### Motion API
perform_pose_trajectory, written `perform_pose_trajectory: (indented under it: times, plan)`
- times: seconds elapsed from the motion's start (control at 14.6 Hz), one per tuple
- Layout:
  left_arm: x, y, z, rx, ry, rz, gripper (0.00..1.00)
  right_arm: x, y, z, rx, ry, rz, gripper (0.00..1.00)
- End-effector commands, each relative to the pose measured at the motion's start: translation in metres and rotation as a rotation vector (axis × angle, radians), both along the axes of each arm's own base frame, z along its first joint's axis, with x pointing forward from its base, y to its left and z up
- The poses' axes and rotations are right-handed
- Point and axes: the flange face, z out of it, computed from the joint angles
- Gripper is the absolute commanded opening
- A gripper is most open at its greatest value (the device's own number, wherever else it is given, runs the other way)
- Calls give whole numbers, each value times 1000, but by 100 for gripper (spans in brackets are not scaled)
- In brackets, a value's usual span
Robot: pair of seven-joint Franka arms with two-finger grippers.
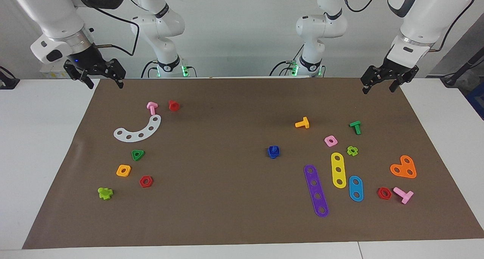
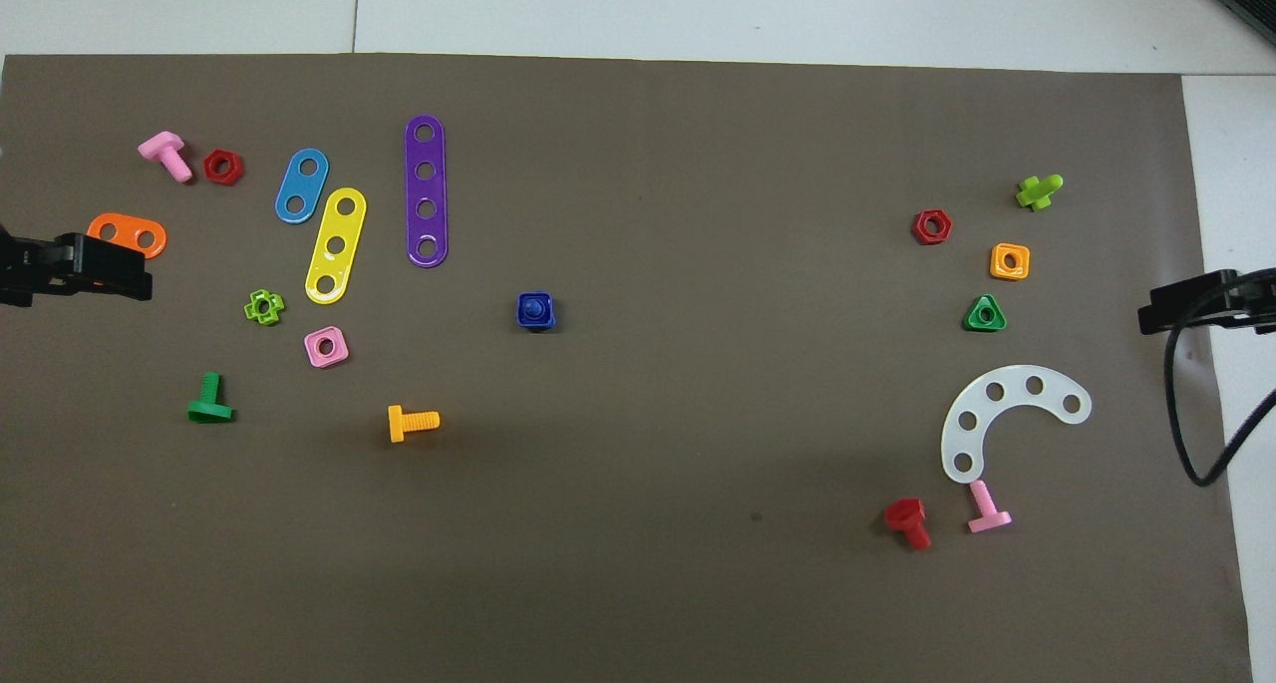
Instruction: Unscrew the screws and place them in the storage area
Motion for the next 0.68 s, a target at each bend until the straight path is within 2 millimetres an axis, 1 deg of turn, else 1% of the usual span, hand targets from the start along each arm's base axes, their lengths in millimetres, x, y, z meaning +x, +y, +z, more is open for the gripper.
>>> perform_pose_trajectory:
  times: [0.0, 0.14, 0.34, 0.41, 0.48, 0.61]
  plan:
    - [-2, 5, 2, 23, -7, -18, 100, -6, 2, 1, 25, -8, -13, 100]
    - [-2, 7, 2, 17, -8, -26, 100, -6, 2, 1, 25, -8, -12, 100]
    - [-6, 1, 1, 14, 0, -55, 100, -6, 2, 1, 25, -8, -12, 100]
    - [-6, -1, -6, -4, 5, -71, 100, -6, 2, 1, 25, -8, -12, 100]
    - [-4, -9, -10, -61, -2, -63, 100, -6, 2, 1, 25, -8, -13, 100]
    - [5, -22, -21, -100, -5, -65, 100, -6, 2, 1, 25, -8, -12, 100]
